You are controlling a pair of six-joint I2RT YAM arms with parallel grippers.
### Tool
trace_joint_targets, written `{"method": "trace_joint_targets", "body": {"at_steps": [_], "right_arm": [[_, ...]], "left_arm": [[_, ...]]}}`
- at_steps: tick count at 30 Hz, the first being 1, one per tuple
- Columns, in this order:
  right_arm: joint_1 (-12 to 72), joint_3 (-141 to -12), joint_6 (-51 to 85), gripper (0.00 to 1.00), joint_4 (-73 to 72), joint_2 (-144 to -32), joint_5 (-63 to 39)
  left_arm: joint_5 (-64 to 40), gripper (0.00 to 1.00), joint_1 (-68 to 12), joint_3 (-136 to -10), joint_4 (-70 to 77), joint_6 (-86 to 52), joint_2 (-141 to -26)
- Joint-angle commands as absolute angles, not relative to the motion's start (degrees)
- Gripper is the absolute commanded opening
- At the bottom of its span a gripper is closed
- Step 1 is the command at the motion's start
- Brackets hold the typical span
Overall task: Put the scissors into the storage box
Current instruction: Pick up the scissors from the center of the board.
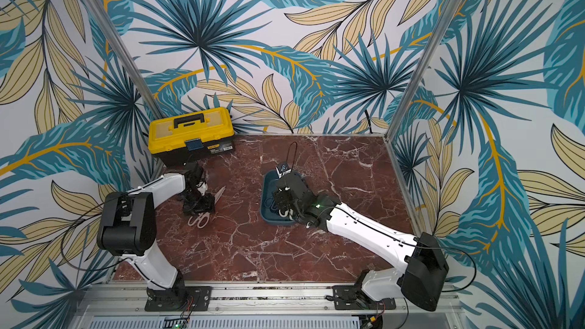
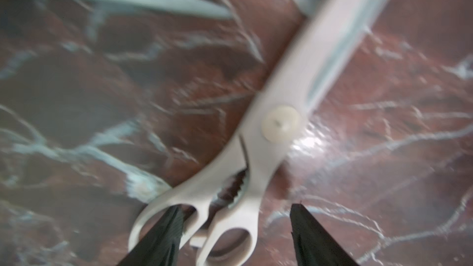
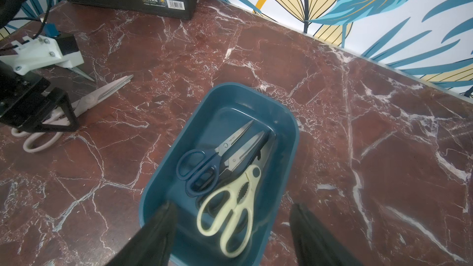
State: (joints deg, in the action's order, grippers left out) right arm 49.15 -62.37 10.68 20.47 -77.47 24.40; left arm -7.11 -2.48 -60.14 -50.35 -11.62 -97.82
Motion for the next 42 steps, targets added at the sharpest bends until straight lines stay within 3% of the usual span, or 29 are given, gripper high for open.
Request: {"method": "trace_joint_targets", "body": {"at_steps": [1,6,12,27,30,42], "right_arm": [[49.44,-62.92,10.19,0.75,21.54,-77.74,24.70],[49.39,-63.15,10.43,0.75,21.36,-78.22,24.35],[49.39,-63.81,10.44,0.75,22.10,-78.36,24.24],[49.33,-63.57,10.64,0.75,21.67,-79.44,24.47],[49.39,-63.54,10.51,0.75,21.71,-79.41,24.61],[49.40,-63.19,10.18,0.75,21.78,-79.02,25.58]], "left_arm": [[-9.89,0.71,-3.01,-57.89,-50.07,-13.58,-94.93],[-4.36,0.70,-3.52,-57.04,-51.12,-14.22,-92.79],[0.51,0.61,-3.61,-55.83,-51.63,-15.86,-92.67],[-0.77,0.48,-6.37,-56.51,-48.43,-14.01,-100.24],[-0.17,0.37,-6.64,-56.43,-47.93,-14.46,-100.90],[0.73,0.19,-8.21,-58.39,-49.06,-15.27,-96.20]]}}
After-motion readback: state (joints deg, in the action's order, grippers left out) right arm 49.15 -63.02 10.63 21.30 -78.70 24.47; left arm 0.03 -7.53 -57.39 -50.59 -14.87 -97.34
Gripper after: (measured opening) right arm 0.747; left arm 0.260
